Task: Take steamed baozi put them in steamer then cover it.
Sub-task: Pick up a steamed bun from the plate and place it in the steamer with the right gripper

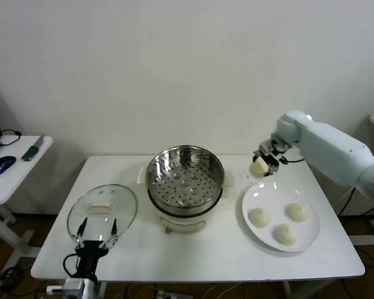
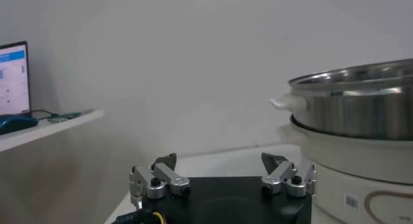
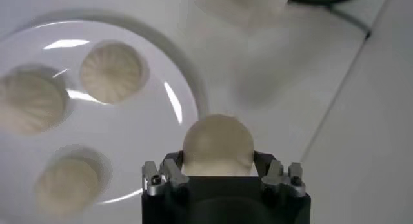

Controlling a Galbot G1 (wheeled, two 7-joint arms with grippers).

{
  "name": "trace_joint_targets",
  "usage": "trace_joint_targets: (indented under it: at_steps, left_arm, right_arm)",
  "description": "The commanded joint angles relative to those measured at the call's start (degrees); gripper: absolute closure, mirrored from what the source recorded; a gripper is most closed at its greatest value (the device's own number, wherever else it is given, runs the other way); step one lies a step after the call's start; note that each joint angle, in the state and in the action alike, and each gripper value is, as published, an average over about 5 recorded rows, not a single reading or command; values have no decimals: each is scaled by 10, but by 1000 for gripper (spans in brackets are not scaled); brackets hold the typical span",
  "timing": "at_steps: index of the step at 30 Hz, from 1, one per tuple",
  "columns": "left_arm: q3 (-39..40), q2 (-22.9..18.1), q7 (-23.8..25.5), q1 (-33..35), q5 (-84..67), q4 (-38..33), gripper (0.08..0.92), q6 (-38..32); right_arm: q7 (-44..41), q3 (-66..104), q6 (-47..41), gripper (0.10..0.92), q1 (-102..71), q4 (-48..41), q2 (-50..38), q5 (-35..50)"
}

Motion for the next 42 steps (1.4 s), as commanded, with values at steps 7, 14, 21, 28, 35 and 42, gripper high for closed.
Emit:
trace_joint_targets:
  at_steps: [7,14,21,28,35,42]
  left_arm:
    - [3,3,-3,14,9,0,177,12]
    - [1,9,-3,25,11,-4,177,8]
    - [0,14,-4,34,8,-6,177,2]
    - [4,26,-4,32,14,-12,177,4]
    - [6,28,-4,31,15,-11,177,4]
    - [4,29,-5,31,14,-9,177,3]
  right_arm:
    - [16,-68,176,304,168,57,125,-77]
    - [31,-40,218,303,132,28,223,-146]
    - [38,-29,227,296,75,-28,287,-184]
    - [39,-5,229,296,19,-75,318,-237]
    - [41,-6,230,296,-9,-92,328,-261]
    - [42,-9,229,296,-28,-102,328,-270]
